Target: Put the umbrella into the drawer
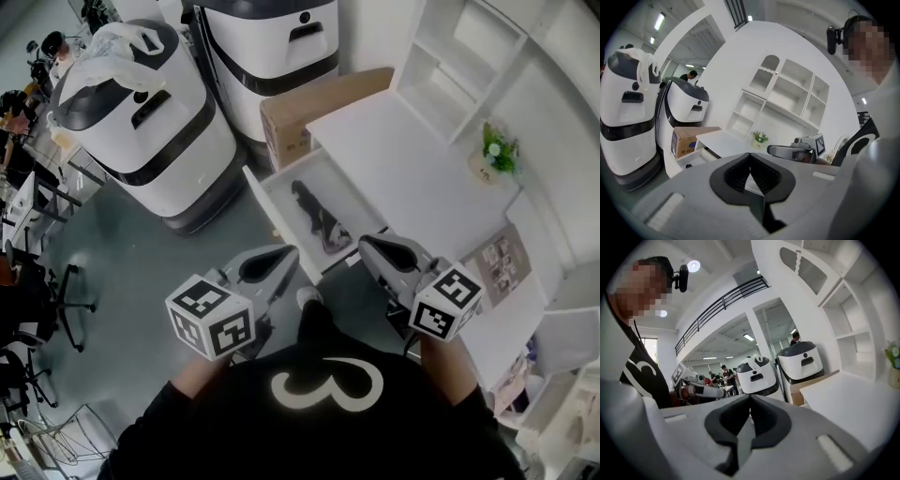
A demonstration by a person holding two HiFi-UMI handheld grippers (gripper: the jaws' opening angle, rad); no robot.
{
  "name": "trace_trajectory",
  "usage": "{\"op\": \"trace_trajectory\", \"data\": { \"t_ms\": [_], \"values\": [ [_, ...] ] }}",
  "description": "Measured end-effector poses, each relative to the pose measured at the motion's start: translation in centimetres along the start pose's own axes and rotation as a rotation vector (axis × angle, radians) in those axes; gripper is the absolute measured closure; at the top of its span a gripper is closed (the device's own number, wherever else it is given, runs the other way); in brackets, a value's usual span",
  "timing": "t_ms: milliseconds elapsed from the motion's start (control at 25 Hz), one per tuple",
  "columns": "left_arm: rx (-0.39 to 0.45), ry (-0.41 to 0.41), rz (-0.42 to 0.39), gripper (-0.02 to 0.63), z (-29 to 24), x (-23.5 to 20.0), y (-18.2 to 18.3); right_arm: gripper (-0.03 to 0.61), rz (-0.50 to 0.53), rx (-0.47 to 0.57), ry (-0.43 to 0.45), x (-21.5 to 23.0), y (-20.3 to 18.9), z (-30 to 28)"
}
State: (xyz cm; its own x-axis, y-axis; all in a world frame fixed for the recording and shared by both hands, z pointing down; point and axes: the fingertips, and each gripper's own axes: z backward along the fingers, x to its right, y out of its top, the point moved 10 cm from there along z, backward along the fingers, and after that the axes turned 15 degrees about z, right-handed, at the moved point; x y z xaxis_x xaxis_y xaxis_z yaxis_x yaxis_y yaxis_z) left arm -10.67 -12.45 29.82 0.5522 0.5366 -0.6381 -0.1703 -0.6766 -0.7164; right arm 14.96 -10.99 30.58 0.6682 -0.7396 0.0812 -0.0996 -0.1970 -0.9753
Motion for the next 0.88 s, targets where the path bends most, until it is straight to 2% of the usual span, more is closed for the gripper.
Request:
{"op": "trace_trajectory", "data": {
  "t_ms": [120,440,880],
  "values": [
    [0.005,-0.008,-0.023,0.604,0.3,0.9,0.1,0.575,-0.011,0.037,0.026,-1.0,0.6,0.6],
    [0.005,-0.015,-0.055,0.604,0.1,2.0,0.0,0.575,0.027,0.021,0.02,-1.6,0.5,1.3],
    [-0.008,0.002,-0.051,0.604,-0.3,2.0,-0.2,0.575,-0.011,-0.002,0.032,-1.2,-0.8,0.9]
  ]
}}
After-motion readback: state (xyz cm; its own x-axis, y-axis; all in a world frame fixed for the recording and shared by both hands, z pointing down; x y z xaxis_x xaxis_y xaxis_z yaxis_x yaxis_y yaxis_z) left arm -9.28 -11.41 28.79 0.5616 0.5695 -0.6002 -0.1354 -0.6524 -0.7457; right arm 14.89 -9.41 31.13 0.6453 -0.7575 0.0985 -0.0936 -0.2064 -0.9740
